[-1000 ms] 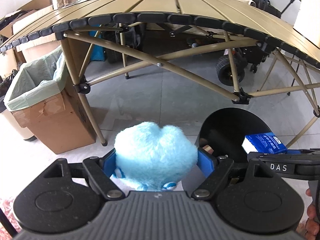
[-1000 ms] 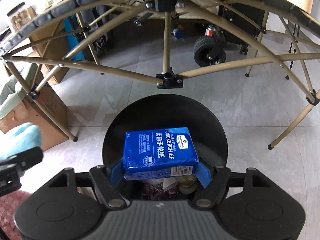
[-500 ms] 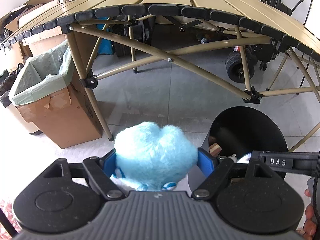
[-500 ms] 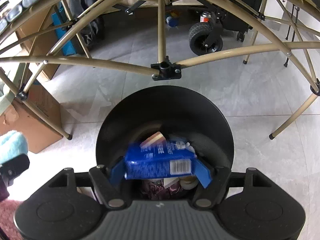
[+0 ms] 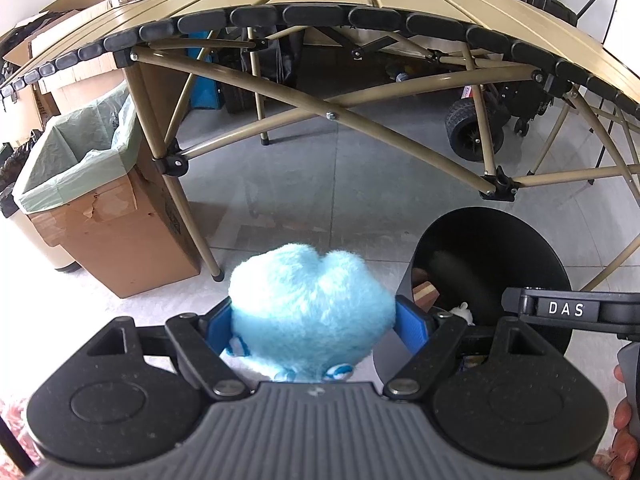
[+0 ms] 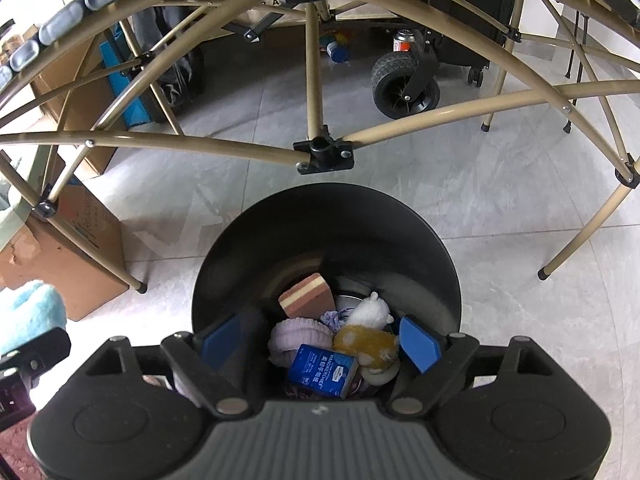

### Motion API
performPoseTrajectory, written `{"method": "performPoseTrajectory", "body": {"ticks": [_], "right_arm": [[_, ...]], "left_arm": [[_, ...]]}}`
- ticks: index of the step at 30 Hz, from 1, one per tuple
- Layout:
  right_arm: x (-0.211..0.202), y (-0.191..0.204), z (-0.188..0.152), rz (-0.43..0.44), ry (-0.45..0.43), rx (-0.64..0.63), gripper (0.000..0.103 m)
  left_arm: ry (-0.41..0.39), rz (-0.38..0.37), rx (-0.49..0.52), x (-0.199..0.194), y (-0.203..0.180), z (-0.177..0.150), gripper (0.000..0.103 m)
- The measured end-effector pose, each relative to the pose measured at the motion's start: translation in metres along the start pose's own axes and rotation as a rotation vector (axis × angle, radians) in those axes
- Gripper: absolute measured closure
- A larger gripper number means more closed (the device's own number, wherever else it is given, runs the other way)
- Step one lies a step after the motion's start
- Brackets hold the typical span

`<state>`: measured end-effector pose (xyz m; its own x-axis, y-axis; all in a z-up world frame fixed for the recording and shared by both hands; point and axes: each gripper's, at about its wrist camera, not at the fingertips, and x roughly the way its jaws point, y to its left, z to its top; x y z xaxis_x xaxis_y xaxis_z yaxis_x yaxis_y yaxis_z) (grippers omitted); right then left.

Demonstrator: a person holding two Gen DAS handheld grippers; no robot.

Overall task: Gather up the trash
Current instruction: 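Open the right tool over the bin to drop the tissue box, then move the right tool away while the left tool lowers the plush into the bin and opens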

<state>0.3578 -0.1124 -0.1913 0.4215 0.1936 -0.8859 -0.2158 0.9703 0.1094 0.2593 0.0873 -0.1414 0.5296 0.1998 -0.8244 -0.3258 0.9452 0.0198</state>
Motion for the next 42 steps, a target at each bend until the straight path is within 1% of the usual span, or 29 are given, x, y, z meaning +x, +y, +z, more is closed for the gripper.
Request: {"method": "performPoseTrajectory", "body": {"ticks": [6, 19, 27, 37, 42], "right_arm": [[-0.011, -0.007, -0.002, -0.002, -0.028, -0.009, 0.016], [-0.044, -0.048, -0.007, -0.002, -0.084, 0.054, 0.016], [-0.062, -0.087, -0.013, -0.02, -0.121, 0.14, 0.015], [-0.079, -0.123, -0.018, -0.051, -0.17, 0.226, 0.015], [-0.082, -0.144, -0.023, -0.083, -0.18, 0.276, 0.015]], "left_arm": [[-0.009, 0.0, 0.021, -0.001, -0.007, -0.001, 0.022], [-0.038, -0.03, 0.113, -0.008, -0.043, 0.0, 0.022], [-0.039, -0.081, 0.174, -0.005, -0.079, 0.005, 0.022], [-0.023, -0.146, 0.202, 0.003, -0.12, 0.014, 0.022], [0.002, -0.177, 0.211, 0.01, -0.138, 0.016, 0.022]]}}
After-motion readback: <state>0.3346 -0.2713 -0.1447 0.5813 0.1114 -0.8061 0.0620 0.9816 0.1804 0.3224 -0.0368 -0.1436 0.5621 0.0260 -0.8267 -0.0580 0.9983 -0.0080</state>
